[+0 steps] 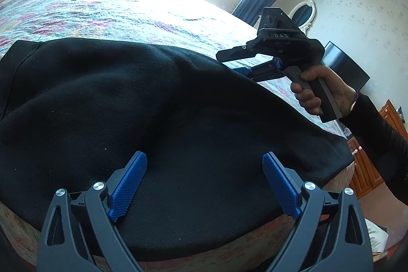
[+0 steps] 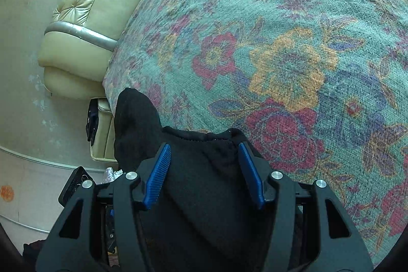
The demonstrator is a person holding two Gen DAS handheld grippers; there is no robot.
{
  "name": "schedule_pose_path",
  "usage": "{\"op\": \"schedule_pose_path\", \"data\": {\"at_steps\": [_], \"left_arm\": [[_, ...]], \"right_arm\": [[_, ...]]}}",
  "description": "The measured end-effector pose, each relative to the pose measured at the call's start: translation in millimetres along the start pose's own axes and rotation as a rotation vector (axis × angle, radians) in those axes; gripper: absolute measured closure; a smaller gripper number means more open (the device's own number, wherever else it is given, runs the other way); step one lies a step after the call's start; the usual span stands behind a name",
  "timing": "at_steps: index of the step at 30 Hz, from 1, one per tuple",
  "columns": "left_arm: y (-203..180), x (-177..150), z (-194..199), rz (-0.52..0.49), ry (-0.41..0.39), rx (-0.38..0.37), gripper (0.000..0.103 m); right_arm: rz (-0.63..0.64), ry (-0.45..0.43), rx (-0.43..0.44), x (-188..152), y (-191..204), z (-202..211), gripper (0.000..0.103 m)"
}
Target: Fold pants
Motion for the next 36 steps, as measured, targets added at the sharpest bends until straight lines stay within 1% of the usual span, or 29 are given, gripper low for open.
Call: {"op": "schedule_pose_path", "data": {"at_steps": [2, 4, 5, 6, 7, 8, 10, 11, 12, 14, 15, 19, 22, 25, 27, 32, 36], "left_arm": [[-7.6, -2.4, 0.1, -0.043, 0.013, 0.009, 0.012], [-18.3, -7.3, 1.9, -0.071, 0.013, 0.018, 0.012], [-20.5, -8.0, 2.2, -0.081, 0.011, 0.022, 0.012], [-21.9, -8.6, 3.3, -0.089, 0.008, 0.025, 0.012], [-20.1, -8.2, 7.0, -0.094, 0.000, 0.026, 0.012], [-21.9, -9.0, 7.7, -0.099, -0.004, 0.028, 0.012], [-23.9, -9.4, 8.3, -0.116, -0.008, 0.035, 0.012], [-25.4, -9.9, 8.7, -0.126, -0.007, 0.041, 0.012], [-25.8, -11.1, 8.9, -0.137, -0.006, 0.047, 0.012], [-24.5, -14.0, 10.9, -0.157, -0.001, 0.058, 0.012], [-24.6, -14.9, 9.6, -0.166, 0.002, 0.062, 0.012], [-28.4, -20.8, 3.9, -0.227, 0.020, 0.083, 0.012], [-33.8, -22.5, 3.0, -0.266, 0.022, 0.104, 0.012], [-35.5, -24.6, 3.5, -0.277, 0.016, 0.103, 0.012], [-35.4, -23.8, 4.1, -0.275, 0.022, 0.099, 0.012], [-33.2, -23.5, 10.0, -0.268, 0.020, 0.078, 0.012], [-38.5, -26.8, 10.6, -0.274, 0.001, 0.085, 0.012]], "right_arm": [[-0.009, -0.001, 0.012, 0.6, -2.0, -2.8, 0.047], [0.010, 0.023, 0.010, -1.0, 1.5, -9.1, 0.047], [0.016, 0.028, 0.006, -1.1, 3.4, -11.1, 0.051], [0.017, 0.034, 0.005, -1.0, 4.2, -12.4, 0.058], [0.025, 0.048, 0.008, -1.5, 4.6, -13.8, 0.084], [0.039, 0.062, -0.002, -2.5, 4.9, -15.2, 0.096], [0.086, 0.076, -0.021, -5.2, 10.4, -16.4, 0.096], [0.108, 0.053, -0.048, -4.0, 13.7, -12.1, 0.096], [0.112, 0.018, -0.053, -0.9, 15.4, -5.1, 0.096], [0.111, -0.062, -0.040, 7.7, 16.5, 12.0, 0.097], [0.109, -0.082, -0.033, 10.7, 15.0, 15.4, 0.097], [0.089, -0.070, -0.071, 13.8, -1.5, 0.5, 0.097], [0.058, -0.106, -0.044, 14.8, -11.1, -1.6, 0.097], [0.002, -0.116, -0.019, 13.3, -28.0, -8.6, 0.098], [-0.036, -0.125, 0.015, 13.4, -37.0, -11.4, 0.098], [-0.057, -0.124, 0.028, 14.4, -40.2, -14.1, 0.099], [-0.110, -0.133, 0.070, 13.3, -48.8, -14.8, 0.099]]}}
Point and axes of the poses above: each gripper's, at about its wrist camera, not at the fingertips, and z roughly against the way its jaws point, y to its left, x to its top, the point moved 3 cm from there along -z, roughly the way its jaws point, and after that the axes turned 2 degrees about -y, right-handed, at the moved point
